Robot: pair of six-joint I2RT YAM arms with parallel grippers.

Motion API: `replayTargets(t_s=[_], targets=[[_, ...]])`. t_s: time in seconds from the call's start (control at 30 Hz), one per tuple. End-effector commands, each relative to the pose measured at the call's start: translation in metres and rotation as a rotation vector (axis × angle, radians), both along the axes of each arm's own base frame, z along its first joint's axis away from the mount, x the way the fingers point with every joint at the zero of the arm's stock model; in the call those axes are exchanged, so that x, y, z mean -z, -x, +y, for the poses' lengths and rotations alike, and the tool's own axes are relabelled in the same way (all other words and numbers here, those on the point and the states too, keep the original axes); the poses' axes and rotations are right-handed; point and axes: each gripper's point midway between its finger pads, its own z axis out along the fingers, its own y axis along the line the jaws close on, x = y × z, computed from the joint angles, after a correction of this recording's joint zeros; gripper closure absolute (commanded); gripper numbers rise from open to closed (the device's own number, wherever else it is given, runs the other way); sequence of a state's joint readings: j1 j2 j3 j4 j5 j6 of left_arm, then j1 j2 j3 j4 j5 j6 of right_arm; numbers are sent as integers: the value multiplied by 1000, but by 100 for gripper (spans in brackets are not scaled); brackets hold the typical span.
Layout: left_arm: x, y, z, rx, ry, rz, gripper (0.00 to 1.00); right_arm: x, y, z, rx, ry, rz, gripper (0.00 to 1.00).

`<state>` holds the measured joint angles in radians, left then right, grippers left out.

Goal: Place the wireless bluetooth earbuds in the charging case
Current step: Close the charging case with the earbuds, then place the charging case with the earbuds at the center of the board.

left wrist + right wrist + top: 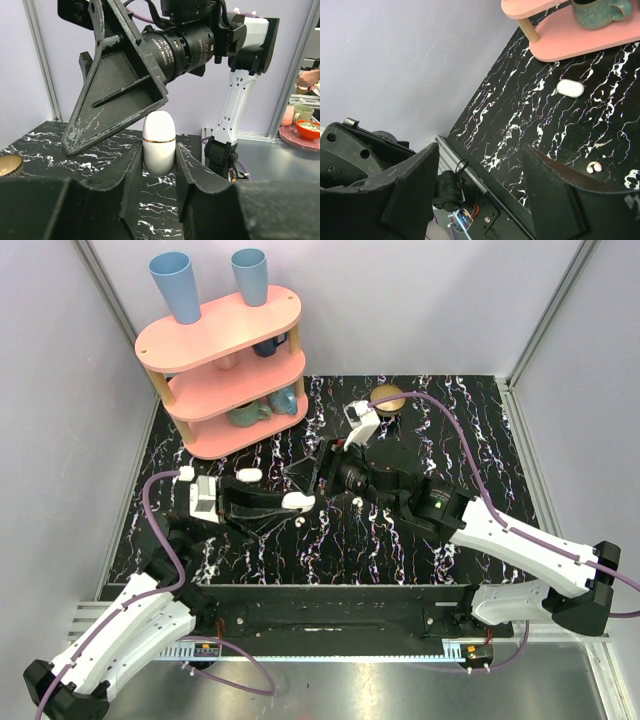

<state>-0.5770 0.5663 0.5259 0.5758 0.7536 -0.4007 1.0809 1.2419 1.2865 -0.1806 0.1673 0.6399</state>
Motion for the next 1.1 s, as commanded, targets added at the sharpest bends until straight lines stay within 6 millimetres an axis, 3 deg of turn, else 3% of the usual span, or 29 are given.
replayTargets(t_s=[0.0, 0.17, 0.27, 0.3, 0.5, 0.57, 0.6, 0.7, 0.77, 0.8, 0.83, 0.9, 0.97, 1.07], targets=[[-26, -12, 7, -87, 69, -15, 100, 10, 8, -3, -22, 7, 38, 28], [-16, -35, 8, -173, 46, 104, 100, 10, -5, -24, 109, -15, 38, 26], [9, -54, 5, -233, -28, 244, 100, 10, -20, -54, 264, -34, 26, 24], [23, -58, 4, -242, -71, 301, 100, 12, -26, -72, 347, -38, 18, 23], [78, -81, -7, -274, -127, 600, 100, 18, -27, -122, 510, -91, 26, 21], [91, -91, -10, -291, -123, 676, 100, 22, -25, -128, 520, -95, 32, 21], [108, -100, -16, -301, -154, 729, 100, 24, -22, -132, 519, -100, 35, 21], [113, -114, -28, -287, -164, 765, 100, 29, -17, -137, 511, -104, 50, 22], [122, -134, -37, -310, -183, 813, 100, 34, -15, -139, 506, -93, 62, 21], [114, -142, -41, -311, -175, 807, 100, 35, -13, -140, 500, -93, 65, 21], [130, -152, -47, -322, -206, 849, 100, 36, -12, -142, 500, -90, 72, 21], [128, -167, -53, -327, -204, 864, 100, 36, -9, -145, 497, -95, 73, 22], [144, -181, -62, -330, -213, 913, 100, 38, -7, -149, 497, -91, 75, 22], [145, -197, -72, -304, -175, 955, 100, 39, -6, -156, 509, -90, 71, 21]])
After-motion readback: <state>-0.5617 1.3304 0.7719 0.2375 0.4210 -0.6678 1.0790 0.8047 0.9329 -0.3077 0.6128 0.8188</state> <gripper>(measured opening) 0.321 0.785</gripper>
